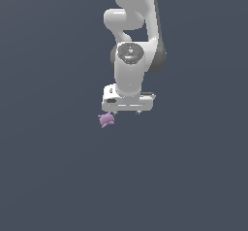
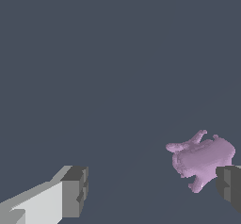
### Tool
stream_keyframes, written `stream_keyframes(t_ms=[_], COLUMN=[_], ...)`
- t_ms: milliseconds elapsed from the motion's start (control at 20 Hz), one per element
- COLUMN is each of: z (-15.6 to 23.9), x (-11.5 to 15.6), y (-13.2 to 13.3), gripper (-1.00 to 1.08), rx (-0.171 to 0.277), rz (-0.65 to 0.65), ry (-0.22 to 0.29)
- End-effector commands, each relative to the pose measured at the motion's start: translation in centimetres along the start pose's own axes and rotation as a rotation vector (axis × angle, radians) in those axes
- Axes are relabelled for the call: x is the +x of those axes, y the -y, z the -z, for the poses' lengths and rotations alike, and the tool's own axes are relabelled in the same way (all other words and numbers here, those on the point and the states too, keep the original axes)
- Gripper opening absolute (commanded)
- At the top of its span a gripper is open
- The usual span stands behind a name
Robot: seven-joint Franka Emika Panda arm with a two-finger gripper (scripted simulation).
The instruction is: Pick up the object and move it to a goal position.
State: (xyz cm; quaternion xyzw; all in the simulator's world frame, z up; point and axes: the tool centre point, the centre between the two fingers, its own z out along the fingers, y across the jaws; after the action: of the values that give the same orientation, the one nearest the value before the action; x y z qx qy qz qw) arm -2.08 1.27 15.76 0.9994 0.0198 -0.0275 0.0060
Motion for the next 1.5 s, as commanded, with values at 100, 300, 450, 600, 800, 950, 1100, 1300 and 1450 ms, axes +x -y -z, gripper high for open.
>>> stream_keyframes(t_ms=[100, 300, 450, 600, 800, 950, 1100, 1300, 1450], z=[0.1, 0.6, 0.8, 0.7, 0.6, 0.3, -0.1, -0.7, -1.3], x=[0.0, -0.3, -0.5, -0.4, -0.5, -0.6, -0.7, -1.0, -1.2], y=[-0.3, -2.1, -2.8, -2.7, -2.9, -3.1, -3.4, -4.0, -4.5], gripper=[1.00, 1.00, 1.00, 1.00, 1.00, 1.00, 1.00, 1.00, 1.00], rx=[0.000, -0.001, -0.002, -0.002, 0.000, 0.002, 0.004, 0.009, 0.013], rz=[-0.003, -0.022, -0.028, -0.028, -0.055, -0.093, -0.144, -0.234, -0.319], ry=[0.001, 0.006, 0.008, 0.008, 0.007, 0.005, 0.003, -0.001, -0.004])
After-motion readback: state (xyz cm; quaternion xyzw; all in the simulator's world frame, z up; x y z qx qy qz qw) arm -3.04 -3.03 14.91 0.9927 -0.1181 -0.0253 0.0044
